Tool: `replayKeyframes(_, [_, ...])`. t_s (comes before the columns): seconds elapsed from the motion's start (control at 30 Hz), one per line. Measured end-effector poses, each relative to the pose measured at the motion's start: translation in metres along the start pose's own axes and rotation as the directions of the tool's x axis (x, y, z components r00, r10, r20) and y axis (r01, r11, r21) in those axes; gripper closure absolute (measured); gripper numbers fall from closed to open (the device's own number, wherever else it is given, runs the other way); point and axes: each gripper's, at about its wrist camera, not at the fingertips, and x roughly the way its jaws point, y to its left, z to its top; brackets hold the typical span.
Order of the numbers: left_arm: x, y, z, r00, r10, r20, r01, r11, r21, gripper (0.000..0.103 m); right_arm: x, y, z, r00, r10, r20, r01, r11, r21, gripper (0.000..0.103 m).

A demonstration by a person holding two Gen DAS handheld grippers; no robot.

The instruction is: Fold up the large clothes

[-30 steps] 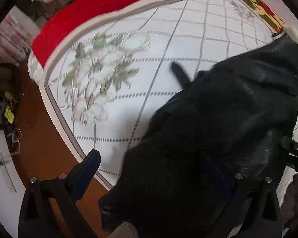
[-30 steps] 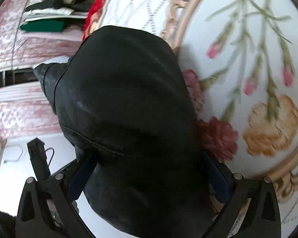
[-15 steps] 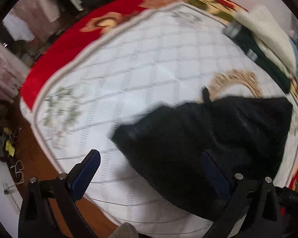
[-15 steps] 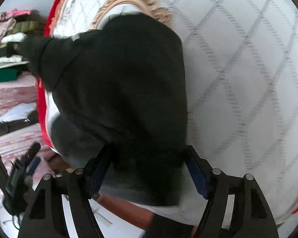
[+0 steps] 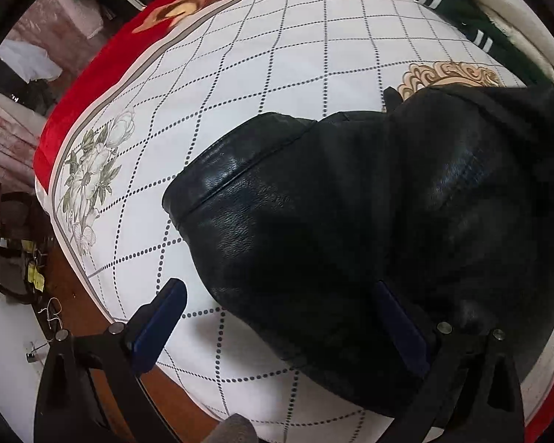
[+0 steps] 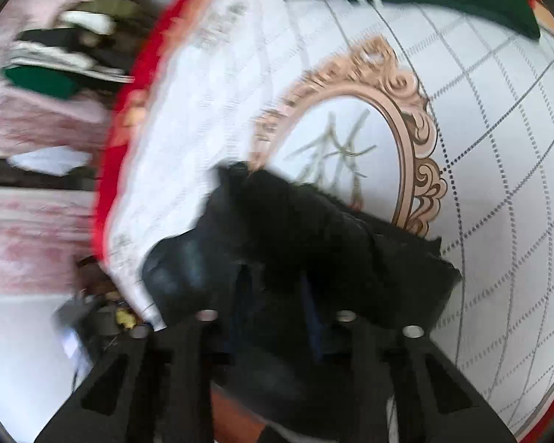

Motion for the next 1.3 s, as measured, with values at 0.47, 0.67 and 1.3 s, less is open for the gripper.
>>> replayKeyframes(0.47, [-0.041,0.061,0.011,0.996,-0.073,0.046,0.079,0.984,-0.159,0.0,-0.03,0.018,0.011,0.997,-0.074,-0.01,0.074,0.997,-0.031,0.064])
replayKeyframes(0.67, [0.034,0.082,0.028,0.997,-0.014,-0.078,-0.003,0.977,-0.212,0.0,0.031,0.01,0.021,0.987,-0.16,-0.025,0.16,0.987,-0.034,0.064])
replayKeyframes(1.3, [0.012,0.114,-0.013,0.913,-0.405,-0.05,0.354,0.847,-0.396,0.001,0.007,-0.133,-0.12,0.928,0.362,0.087,-0.364,0.832,0.418,0.01])
